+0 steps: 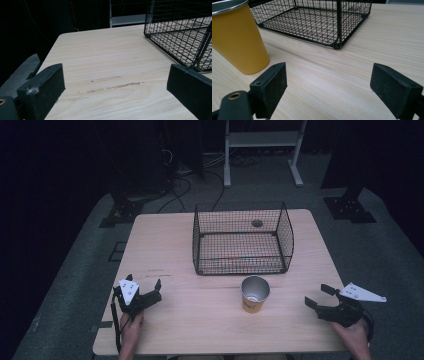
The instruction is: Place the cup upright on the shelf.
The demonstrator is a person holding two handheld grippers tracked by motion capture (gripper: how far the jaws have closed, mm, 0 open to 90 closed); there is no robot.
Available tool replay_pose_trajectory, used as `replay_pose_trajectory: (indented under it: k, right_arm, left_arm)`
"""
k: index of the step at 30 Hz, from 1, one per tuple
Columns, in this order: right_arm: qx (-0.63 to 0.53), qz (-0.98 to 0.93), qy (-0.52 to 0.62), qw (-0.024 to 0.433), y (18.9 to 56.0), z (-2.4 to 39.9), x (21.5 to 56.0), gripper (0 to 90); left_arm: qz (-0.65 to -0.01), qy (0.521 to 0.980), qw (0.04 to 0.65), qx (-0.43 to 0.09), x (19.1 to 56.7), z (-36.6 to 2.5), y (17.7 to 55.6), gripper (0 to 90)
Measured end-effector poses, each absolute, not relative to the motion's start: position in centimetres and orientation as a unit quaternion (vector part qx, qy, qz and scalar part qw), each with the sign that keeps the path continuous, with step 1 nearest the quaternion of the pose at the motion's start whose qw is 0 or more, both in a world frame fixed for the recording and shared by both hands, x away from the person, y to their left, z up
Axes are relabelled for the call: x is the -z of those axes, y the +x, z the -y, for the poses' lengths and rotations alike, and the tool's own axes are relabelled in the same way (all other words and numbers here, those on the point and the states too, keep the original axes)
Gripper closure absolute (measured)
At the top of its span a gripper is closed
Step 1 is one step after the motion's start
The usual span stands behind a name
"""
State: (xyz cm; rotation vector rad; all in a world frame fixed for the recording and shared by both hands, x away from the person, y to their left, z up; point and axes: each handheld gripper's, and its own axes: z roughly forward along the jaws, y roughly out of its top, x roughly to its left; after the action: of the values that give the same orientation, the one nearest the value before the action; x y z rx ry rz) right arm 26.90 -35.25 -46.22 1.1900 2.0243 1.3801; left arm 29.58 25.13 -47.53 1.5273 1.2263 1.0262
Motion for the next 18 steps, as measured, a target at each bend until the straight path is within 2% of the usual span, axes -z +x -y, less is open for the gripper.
replay_pose_trajectory:
  k: [18]
  right_arm:
    - [-0.500, -0.743, 0.400, 0.196, 26.5, 33.4, 45.2, 10.5]
  left_arm:
    - [-0.491, 0.619, 0.450, -0.417, 47.5, -25.1, 29.4, 0.8]
